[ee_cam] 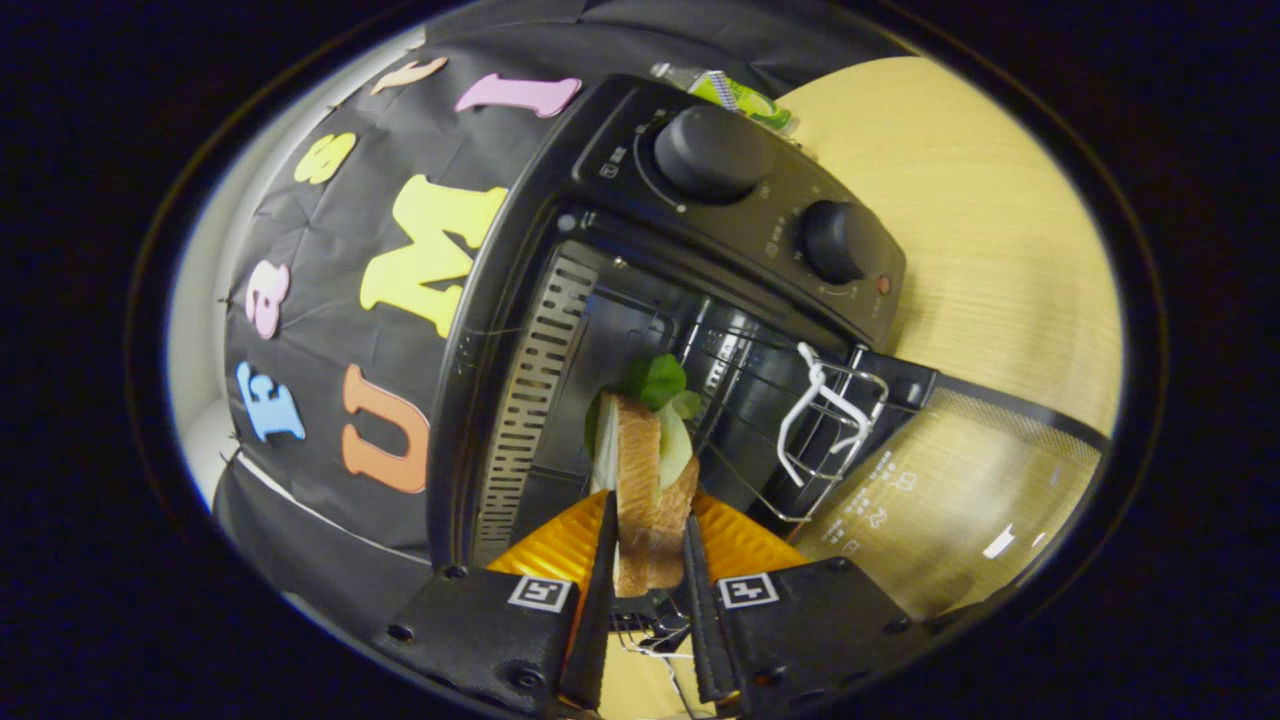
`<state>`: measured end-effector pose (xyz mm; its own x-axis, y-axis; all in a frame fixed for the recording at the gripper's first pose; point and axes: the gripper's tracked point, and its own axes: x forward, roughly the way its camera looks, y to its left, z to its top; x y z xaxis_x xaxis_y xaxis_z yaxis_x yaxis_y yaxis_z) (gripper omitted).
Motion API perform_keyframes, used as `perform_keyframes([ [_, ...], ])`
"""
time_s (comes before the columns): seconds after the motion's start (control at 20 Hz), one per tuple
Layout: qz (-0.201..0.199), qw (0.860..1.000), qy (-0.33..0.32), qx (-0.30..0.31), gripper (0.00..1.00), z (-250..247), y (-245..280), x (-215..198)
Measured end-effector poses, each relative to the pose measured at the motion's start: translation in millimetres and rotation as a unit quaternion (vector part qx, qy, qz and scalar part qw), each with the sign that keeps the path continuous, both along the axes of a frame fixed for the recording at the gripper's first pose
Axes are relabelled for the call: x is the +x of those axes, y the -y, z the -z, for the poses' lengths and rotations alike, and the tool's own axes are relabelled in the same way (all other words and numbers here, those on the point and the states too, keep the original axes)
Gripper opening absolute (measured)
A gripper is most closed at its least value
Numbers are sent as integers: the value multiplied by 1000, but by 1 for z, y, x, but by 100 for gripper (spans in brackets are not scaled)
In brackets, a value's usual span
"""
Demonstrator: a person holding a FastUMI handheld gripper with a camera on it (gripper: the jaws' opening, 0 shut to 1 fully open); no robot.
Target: Open the toaster oven, put the food inside, and close the toaster oven door.
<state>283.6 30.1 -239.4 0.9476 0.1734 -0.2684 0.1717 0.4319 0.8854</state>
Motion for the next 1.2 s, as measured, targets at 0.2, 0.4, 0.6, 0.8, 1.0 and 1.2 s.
perform_keyframes([
  [0.2, 0, 999, 11, -52, 43, 2, -4, 11],
  [0.4, -44, 996, 24, -77, 55, -2, -18, 8],
  [0.6, -73, 986, 25, -145, 81, -9, -29, 8],
  [0.8, -80, 940, -1, -331, 94, 6, -32, -2],
  [1.0, -95, 869, -36, -485, 97, 31, -33, -8],
  [1.2, -96, 849, -58, -517, 97, 38, -32, -21],
])
